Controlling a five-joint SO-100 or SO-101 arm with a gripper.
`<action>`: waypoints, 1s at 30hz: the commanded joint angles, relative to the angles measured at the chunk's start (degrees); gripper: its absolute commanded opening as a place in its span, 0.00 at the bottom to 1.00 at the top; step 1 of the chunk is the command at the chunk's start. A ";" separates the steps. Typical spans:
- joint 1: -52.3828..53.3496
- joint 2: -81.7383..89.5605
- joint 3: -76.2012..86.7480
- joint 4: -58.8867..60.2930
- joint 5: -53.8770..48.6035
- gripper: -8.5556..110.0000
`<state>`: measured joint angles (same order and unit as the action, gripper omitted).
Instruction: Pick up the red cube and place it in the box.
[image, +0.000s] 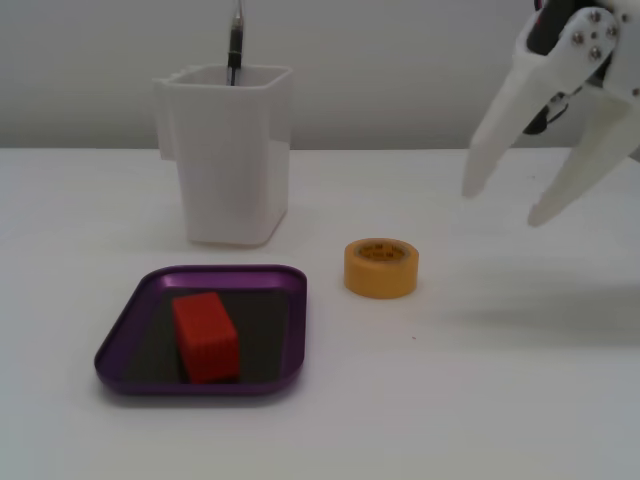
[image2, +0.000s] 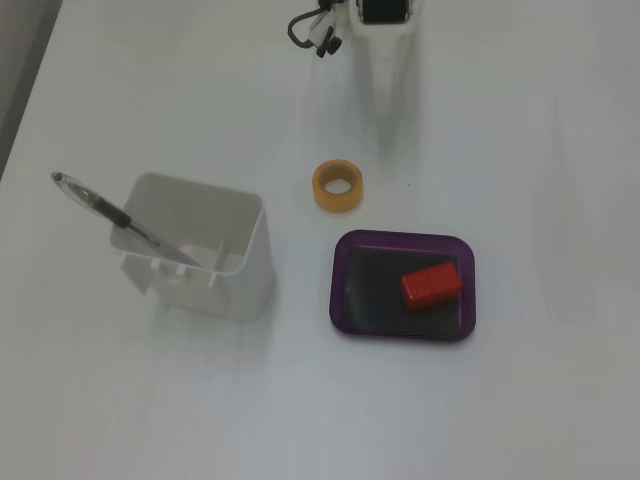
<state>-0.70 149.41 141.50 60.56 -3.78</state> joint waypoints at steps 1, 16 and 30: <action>-0.26 8.96 7.12 -3.87 -0.26 0.21; -0.35 42.80 31.99 -3.52 0.62 0.20; -0.44 48.25 37.35 -0.88 0.70 0.10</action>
<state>-0.79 192.48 178.15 58.89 -3.25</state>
